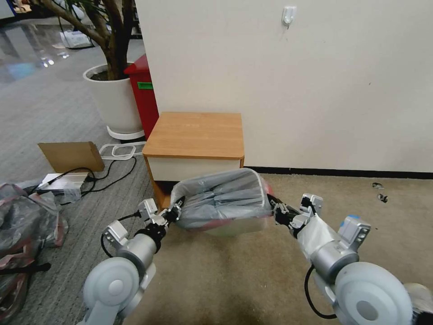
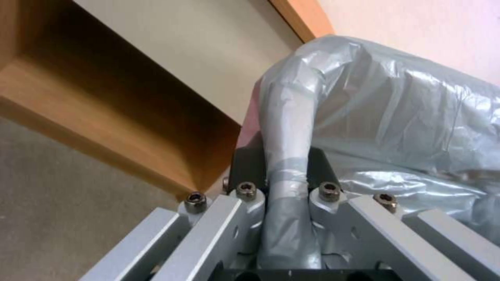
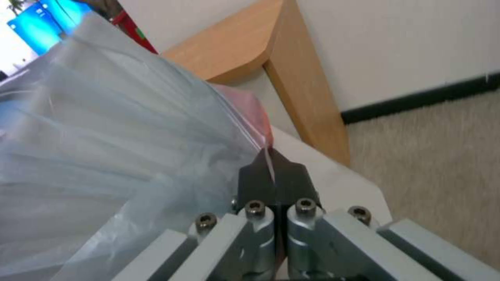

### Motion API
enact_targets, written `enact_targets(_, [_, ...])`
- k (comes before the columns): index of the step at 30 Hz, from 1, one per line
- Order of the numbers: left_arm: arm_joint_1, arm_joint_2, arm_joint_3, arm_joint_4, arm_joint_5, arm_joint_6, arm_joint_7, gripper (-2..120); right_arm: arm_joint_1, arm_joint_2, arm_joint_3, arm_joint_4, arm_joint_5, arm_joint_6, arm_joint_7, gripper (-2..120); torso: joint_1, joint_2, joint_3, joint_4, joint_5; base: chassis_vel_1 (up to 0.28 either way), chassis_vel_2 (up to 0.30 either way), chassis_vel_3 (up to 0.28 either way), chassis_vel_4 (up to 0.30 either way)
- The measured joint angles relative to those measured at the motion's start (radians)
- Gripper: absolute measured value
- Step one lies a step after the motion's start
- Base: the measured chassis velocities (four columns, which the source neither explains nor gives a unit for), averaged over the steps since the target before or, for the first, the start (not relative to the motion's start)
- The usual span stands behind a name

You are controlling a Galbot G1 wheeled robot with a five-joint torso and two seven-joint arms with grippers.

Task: Pick up the garbage bag from the table and place it over the trash can.

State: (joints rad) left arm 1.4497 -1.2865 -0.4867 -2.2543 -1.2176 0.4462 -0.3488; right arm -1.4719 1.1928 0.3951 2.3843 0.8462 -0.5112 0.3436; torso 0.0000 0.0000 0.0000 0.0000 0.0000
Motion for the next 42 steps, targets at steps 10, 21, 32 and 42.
enact_targets(10, [0.021,0.002,-0.004,-0.015,-0.017,0.012,0.000,5,0.030,-0.005,-0.035,-0.080,-0.115,0.101,-0.120,0,0.000,0.000,0.000,0.0001,0.0000,0.000,0.000,0.000,0.000])
enact_targets(21, [0.043,0.008,-0.005,-0.030,-0.033,0.014,-0.001,5,0.042,0.023,-0.074,-0.181,-0.235,0.205,-0.230,0,0.000,0.000,0.000,0.0001,0.0001,0.000,0.000,0.000,0.000])
enact_targets(32, [0.010,0.017,-0.003,-0.027,-0.088,0.029,-0.007,7,0.071,0.024,-0.075,-0.271,-0.350,0.287,-0.289,0,0.000,0.000,0.000,0.0001,0.0001,0.000,0.000,0.000,0.000])
enact_targets(42, [-0.013,0.024,-0.001,0.001,-0.117,0.034,-0.035,7,0.063,0.021,-0.060,-0.251,-0.316,0.269,-0.291,0,0.000,0.000,0.000,0.0000,0.0000,0.000,0.000,0.000,0.000])
